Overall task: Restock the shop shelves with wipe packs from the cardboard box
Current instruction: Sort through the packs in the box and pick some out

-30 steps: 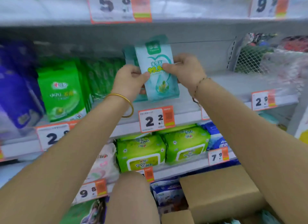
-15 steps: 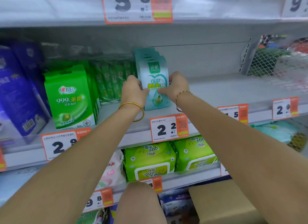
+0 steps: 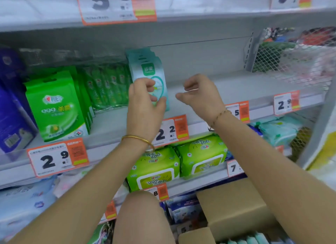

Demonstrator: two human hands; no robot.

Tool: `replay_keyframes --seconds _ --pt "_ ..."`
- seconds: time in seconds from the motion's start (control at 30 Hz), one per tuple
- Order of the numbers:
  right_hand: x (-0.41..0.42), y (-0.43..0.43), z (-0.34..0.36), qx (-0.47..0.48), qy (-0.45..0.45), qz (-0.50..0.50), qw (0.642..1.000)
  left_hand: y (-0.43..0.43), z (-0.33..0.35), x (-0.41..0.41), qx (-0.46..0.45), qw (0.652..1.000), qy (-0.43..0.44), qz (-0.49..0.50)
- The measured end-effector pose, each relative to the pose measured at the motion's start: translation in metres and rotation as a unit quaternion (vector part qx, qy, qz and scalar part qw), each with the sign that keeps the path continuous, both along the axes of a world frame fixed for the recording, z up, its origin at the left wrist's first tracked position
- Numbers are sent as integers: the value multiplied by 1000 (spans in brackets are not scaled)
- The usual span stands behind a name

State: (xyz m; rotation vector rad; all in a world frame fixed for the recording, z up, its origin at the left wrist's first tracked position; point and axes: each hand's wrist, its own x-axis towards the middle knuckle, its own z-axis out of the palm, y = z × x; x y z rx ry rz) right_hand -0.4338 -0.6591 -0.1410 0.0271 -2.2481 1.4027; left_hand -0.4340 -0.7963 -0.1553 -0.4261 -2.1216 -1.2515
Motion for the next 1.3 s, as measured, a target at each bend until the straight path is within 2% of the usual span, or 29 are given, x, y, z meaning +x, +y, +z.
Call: replay_keyframes --seconds 0.1,0.17,0.27,0.4,0.53,0.67,0.77,0.87,1.13,1.3 --pt "59 38 -34 -56 5 27 998 35 -33 45 -5 993 -33 -109" --pt "96 74 -72 -63 -60 14 996 62 -67 65 -52 978 -103 -175" --pt "135 144 -139 -72 -206 -49 975 106 -124 85 -141 931 -225 -251" --pt "160 233 -227 -48 -392 -172 903 158 -179 103 -250 852 -316 -333" --pt "180 269 -315 15 -512 -248 823 189 -216 116 -328 780 -368 -386" --pt "192 277 -386 92 -604 -272 744 196 -240 112 -370 744 -394 -394" --pt "189 287 -419 189 -621 -248 719 208 -250 106 -372 741 -398 -393" --pt "181 299 -439 269 -617 -206 710 220 -258 103 -364 740 -411 -389" --pt "152 322 -474 302 -599 -171 722 225 -282 97 -354 720 -469 -370" --pt "138 322 -484 364 -583 -162 708 221 -292 92 -351 711 -496 -353"
